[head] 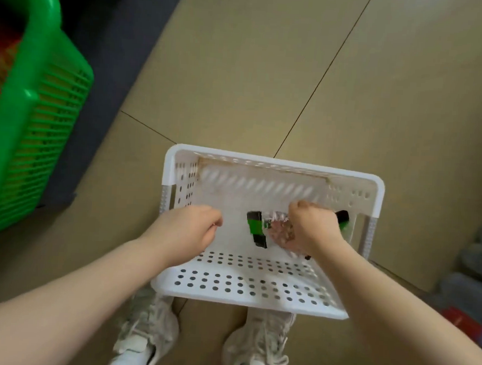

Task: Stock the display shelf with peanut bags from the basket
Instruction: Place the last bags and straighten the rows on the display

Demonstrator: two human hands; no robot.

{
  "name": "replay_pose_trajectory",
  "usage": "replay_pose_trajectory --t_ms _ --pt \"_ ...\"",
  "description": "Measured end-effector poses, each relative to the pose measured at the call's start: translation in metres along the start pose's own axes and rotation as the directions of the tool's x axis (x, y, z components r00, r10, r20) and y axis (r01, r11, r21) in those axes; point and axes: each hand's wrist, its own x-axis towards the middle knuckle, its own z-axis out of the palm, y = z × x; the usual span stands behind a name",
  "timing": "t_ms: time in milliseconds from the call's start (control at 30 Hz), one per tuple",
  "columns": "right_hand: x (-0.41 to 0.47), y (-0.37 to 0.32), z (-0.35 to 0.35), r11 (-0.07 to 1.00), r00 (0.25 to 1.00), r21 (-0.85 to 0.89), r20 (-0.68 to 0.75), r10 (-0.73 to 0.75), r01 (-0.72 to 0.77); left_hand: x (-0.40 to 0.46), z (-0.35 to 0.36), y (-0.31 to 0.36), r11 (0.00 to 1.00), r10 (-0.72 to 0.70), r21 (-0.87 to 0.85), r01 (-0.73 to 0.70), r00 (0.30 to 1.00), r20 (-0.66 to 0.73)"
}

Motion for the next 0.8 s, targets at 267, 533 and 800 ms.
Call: replay_pose_trajectory --t_ms 267,533,800 --pt "-0.139 -0.003 -0.115 0.982 0.975 -0.062 -0.122 -0.186 0.179 -0.108 -0.096 0.062 0.999 -0.04 0.03 0.041 0.999 -0.02" --pt "-0.321 -0.038 -0.283 0.822 0.791 -0.199 -0.225 -0.569 0.534 -0.284 -0.21 0.153 0.996 0.075 0.07 -0.055 0.945 -0.317" --pt "-0.428 -0.111 -0.385 0.635 0.5 -0.533 -0.394 -0.771 0.559 -0.436 -0.271 0.185 0.996 -0.088 -0.041 0.081 0.751 -0.654"
